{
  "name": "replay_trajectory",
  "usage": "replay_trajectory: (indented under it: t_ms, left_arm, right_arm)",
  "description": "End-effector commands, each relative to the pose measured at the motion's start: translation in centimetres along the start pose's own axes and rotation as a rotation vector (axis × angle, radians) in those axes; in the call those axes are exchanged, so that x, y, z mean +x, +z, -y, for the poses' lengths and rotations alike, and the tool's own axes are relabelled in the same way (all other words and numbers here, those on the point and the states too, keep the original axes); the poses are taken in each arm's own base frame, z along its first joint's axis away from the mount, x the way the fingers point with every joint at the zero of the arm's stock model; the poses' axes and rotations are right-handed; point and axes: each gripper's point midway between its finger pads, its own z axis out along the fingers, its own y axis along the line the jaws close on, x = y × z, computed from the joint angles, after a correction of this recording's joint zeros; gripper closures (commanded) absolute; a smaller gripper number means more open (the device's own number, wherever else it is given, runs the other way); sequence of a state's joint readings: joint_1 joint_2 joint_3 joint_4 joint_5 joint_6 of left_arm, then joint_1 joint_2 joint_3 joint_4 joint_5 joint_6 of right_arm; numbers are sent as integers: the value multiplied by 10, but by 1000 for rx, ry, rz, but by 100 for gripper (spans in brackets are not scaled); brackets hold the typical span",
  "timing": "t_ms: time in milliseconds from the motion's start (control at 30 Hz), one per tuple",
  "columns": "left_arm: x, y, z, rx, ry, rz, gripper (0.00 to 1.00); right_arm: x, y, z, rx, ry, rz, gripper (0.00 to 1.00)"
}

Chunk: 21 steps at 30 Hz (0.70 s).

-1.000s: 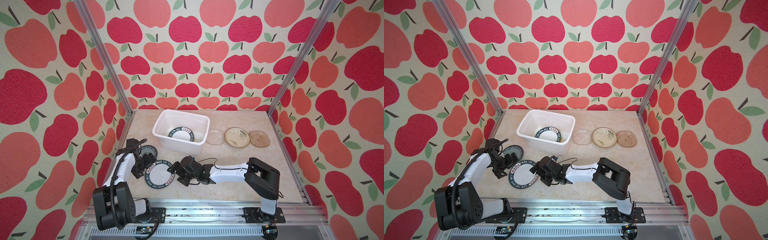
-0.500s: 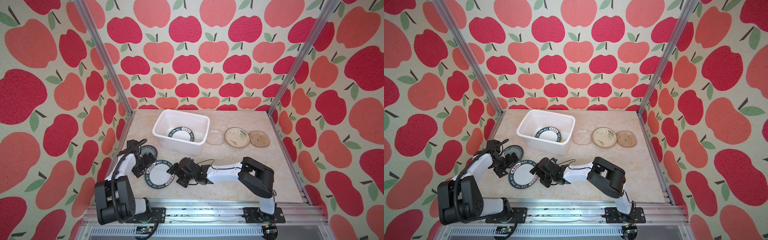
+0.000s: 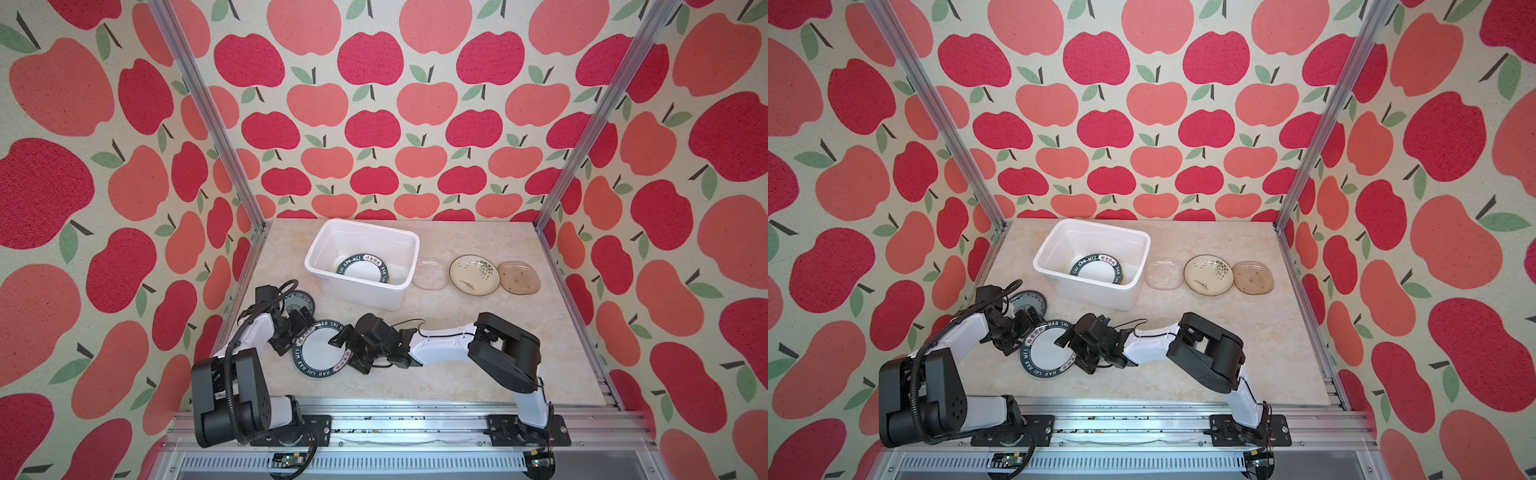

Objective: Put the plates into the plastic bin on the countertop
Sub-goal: 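Grip the green-rimmed plate rim with both grippers and tilt it up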

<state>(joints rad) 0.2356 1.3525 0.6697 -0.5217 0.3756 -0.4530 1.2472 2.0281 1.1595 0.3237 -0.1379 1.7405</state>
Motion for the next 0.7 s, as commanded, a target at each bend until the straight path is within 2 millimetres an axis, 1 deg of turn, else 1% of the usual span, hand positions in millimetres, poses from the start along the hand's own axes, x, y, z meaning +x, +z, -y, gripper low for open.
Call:
replay_trajectory:
  t_ms: [0, 67, 233, 367, 567, 667]
  left_arm:
    - [-1, 0, 9, 65, 25, 14, 1]
    - [1, -1, 10, 73, 27, 13, 1]
    - [4, -3, 12, 91, 30, 17, 1]
    - [5, -3, 14, 101, 30, 10, 1]
    - [6, -3, 16, 110, 31, 0, 1]
    - [6, -4, 17, 115, 29, 1, 1]
  right_arm:
    - [-3, 7, 6, 14, 22, -10, 6]
    - [-3, 8, 7, 11, 21, -10, 7]
    - [-6, 9, -1, -27, -10, -10, 15]
    - [-7, 8, -7, -45, -36, -5, 24]
    - [-9, 11, -12, -78, -53, -4, 34]
    - [-9, 12, -14, -88, -56, -4, 44]
